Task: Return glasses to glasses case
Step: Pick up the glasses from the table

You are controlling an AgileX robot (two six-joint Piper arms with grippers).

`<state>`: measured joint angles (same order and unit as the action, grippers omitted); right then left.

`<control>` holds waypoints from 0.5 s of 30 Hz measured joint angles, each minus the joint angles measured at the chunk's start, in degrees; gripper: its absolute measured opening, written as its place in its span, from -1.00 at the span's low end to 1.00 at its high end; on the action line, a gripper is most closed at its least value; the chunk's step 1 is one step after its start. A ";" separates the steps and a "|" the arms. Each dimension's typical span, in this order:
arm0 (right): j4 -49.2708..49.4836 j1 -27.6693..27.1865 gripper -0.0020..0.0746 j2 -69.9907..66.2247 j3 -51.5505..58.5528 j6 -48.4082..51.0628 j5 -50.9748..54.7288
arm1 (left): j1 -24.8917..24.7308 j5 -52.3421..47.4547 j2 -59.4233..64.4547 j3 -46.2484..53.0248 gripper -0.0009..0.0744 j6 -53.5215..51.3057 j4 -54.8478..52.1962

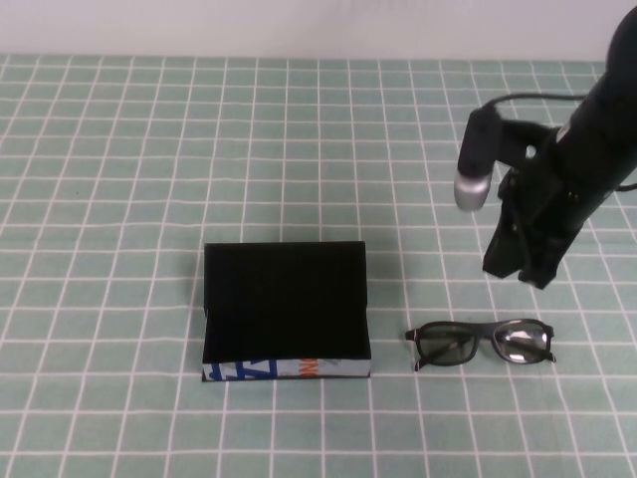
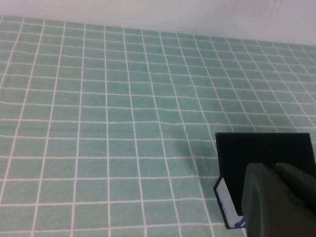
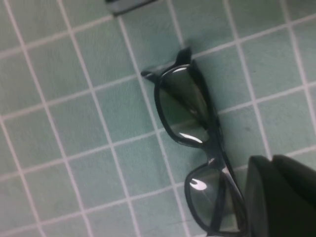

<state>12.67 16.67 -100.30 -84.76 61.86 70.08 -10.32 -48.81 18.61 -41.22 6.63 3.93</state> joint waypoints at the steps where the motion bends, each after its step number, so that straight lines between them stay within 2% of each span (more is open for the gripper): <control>1: 0.00 0.00 -0.98 -0.54 0.00 1.47 0.00 | 0.00 -0.16 0.00 0.00 -0.98 -0.29 0.00; 5: 0.08 0.00 -0.98 -2.27 -0.10 4.98 0.00 | 0.00 -0.36 0.00 0.00 -0.98 -1.38 -0.12; 10: 0.57 0.09 -0.94 -3.45 -0.09 2.82 0.00 | 0.00 -1.01 0.00 0.00 -0.98 -3.43 -0.24; 12: 0.70 0.21 -0.83 -3.99 -0.09 2.08 0.00 | 0.00 -1.22 0.00 0.00 -0.98 -3.53 -0.24; 15: 1.49 0.21 -0.52 -4.99 -0.09 -0.38 0.00 | 0.00 -1.31 0.00 0.00 -0.98 -3.67 -0.33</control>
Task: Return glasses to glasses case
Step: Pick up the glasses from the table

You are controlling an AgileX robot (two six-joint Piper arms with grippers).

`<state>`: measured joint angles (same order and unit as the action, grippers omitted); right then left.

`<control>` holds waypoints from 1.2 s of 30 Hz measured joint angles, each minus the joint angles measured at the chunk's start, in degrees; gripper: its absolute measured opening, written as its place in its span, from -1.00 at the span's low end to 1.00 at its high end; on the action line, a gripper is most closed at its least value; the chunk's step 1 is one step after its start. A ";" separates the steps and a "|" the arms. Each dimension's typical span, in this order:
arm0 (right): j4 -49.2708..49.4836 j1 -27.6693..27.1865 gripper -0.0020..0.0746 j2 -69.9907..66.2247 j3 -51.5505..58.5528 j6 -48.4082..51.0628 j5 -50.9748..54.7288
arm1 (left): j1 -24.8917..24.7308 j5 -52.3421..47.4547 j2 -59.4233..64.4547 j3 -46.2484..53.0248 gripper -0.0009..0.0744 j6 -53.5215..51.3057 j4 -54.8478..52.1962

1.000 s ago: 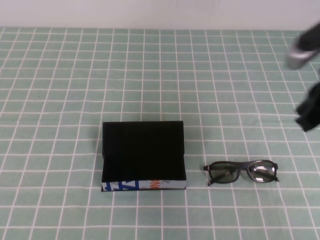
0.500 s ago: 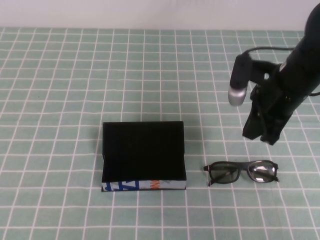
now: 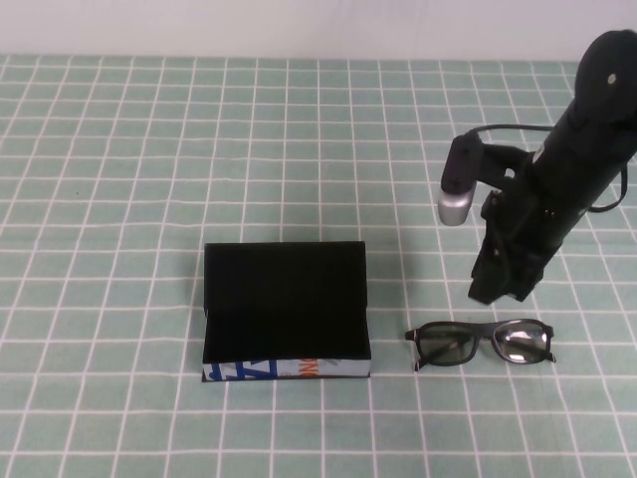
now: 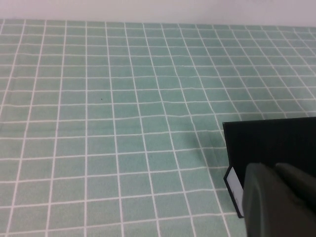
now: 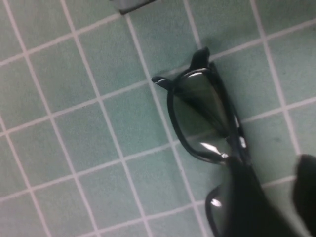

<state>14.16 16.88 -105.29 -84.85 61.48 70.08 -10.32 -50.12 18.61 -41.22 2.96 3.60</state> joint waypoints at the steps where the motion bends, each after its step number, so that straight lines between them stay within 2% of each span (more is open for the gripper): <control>1: 0.05 0.00 -0.37 -0.30 0.00 -0.77 0.00 | 0.00 0.00 0.00 0.00 -0.98 -0.11 0.00; 4: -1.19 0.00 -0.06 -1.07 0.11 -2.49 -0.15 | 0.00 -0.11 0.00 0.00 -0.98 -0.11 -0.14; 6: -2.01 0.00 0.00 -1.16 0.65 -2.65 -0.33 | 0.00 -0.22 0.00 0.00 -0.98 -0.20 -0.19; 17: -0.91 0.07 0.01 -1.16 8.75 3.95 -4.36 | 0.00 -2.14 0.00 0.00 -0.98 -0.94 -0.55; 29: -0.79 0.07 0.01 -1.27 9.23 8.87 -11.02 | 0.00 -2.74 0.00 0.00 -0.98 -1.15 -0.60; 36: -0.86 0.07 0.00 -3.24 9.23 9.49 -11.49 | 0.00 -2.86 0.00 0.00 -0.98 -1.48 -0.60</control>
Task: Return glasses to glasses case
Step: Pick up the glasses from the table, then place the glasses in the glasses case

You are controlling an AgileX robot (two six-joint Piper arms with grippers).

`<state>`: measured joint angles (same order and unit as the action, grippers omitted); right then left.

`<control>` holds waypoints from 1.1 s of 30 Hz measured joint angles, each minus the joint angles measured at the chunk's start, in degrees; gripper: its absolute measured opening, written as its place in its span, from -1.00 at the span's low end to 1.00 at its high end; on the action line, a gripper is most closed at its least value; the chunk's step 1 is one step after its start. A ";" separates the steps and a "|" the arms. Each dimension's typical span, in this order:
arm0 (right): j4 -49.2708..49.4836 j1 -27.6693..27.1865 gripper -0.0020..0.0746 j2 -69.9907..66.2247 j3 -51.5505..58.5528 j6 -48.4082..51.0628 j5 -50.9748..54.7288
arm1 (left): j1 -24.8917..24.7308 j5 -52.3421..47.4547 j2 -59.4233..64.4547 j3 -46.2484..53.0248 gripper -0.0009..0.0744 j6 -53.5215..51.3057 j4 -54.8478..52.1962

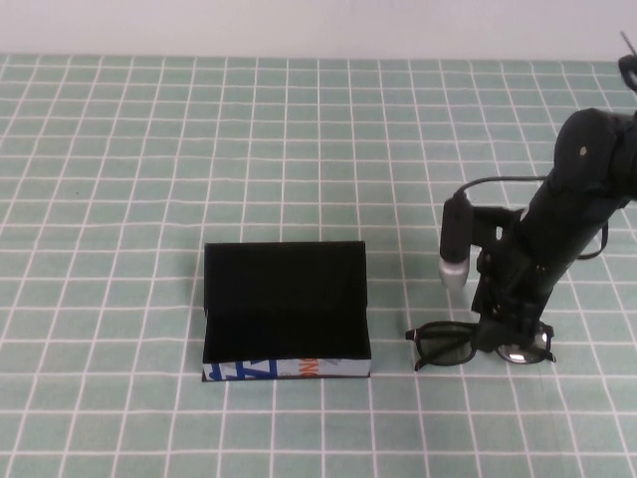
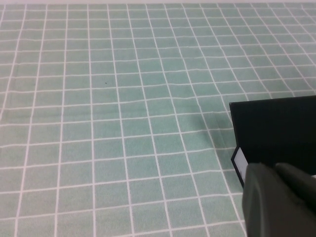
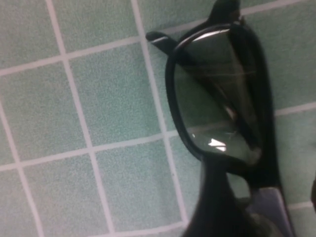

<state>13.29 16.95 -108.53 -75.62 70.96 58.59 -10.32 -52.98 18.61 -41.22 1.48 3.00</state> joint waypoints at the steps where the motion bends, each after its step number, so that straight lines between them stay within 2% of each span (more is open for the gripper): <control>1: 0.00 0.00 -0.01 -0.60 0.00 0.00 0.00 | 0.00 -0.11 0.00 0.00 -0.98 0.00 0.00; 6: 0.00 0.00 -0.22 -1.84 0.03 0.00 0.48 | 0.00 -0.11 0.00 0.00 -0.98 -0.13 0.00; 12: 0.21 0.00 -0.78 -1.94 0.03 0.17 2.07 | 0.00 -0.11 0.00 0.00 -0.98 -0.13 0.00; 13: 0.21 0.00 -0.82 -1.94 0.03 0.17 2.52 | 0.00 -0.11 0.00 0.00 -0.98 -0.13 0.00; 18: 0.29 0.00 -0.82 -1.94 -0.60 0.26 4.89 | 0.00 -0.11 0.00 0.00 -0.98 -0.13 -0.09; 24: 4.41 0.00 -0.82 -1.94 -6.44 0.10 9.74 | 0.00 -0.11 0.00 0.00 -0.98 -0.22 -0.09; 33: 6.20 1.40 -0.83 1.29 -15.03 -7.04 10.55 | 0.00 -0.33 0.00 0.00 -0.98 -0.22 -0.13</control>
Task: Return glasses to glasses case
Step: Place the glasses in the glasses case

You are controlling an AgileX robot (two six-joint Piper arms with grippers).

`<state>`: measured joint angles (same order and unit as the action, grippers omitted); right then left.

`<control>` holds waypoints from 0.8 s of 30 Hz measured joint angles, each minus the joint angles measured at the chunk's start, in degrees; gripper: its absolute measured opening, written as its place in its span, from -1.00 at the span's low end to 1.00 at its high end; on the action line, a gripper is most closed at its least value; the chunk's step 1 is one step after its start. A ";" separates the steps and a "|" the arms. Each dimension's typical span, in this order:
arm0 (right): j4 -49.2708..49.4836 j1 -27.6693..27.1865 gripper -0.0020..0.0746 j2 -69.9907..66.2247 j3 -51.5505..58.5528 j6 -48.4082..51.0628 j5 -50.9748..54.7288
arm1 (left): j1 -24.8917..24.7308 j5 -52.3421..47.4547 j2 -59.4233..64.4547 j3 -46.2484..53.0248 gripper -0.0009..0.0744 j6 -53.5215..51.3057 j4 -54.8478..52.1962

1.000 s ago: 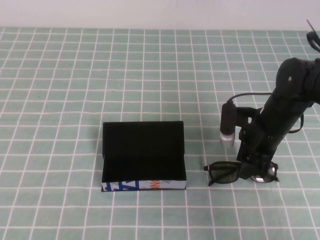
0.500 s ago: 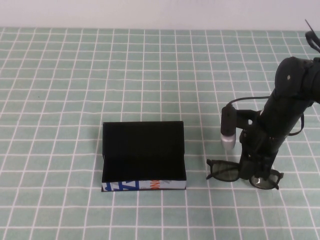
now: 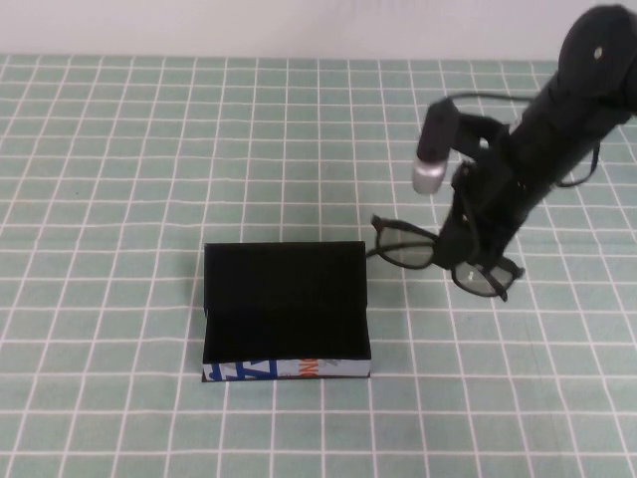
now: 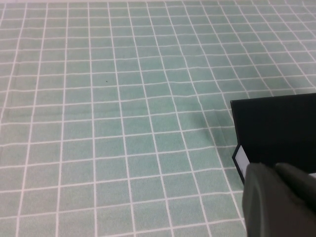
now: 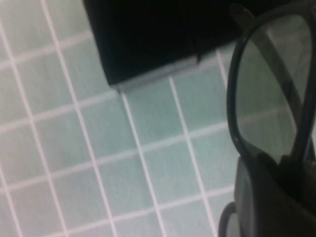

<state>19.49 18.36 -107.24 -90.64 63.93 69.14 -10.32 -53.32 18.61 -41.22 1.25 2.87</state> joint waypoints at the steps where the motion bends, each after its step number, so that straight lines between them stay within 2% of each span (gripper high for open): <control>1: 0.00 0.66 -0.83 0.63 -0.64 -0.50 0.24 | 0.00 0.00 0.00 0.00 -0.98 0.00 0.00; 5: 0.00 4.06 -0.83 1.86 -3.57 -2.37 0.63 | 0.00 0.00 0.00 0.00 -0.98 0.00 -0.34; 15: -2.84 18.07 -0.83 -3.75 -14.60 -3.92 1.21 | 0.00 0.00 0.00 0.00 -0.98 -0.02 -0.92; 19: -2.94 20.44 -0.83 -8.77 -17.53 -5.88 1.21 | -0.39 -0.13 0.00 0.00 -0.98 -0.02 -1.17; 24: -3.40 20.87 -0.83 -13.20 -17.57 -6.91 1.21 | -1.40 -0.55 0.00 0.00 -0.98 -0.02 -1.50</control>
<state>16.09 39.22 -120.44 -108.22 57.01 70.35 -11.71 -53.86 18.61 -41.22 1.24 1.37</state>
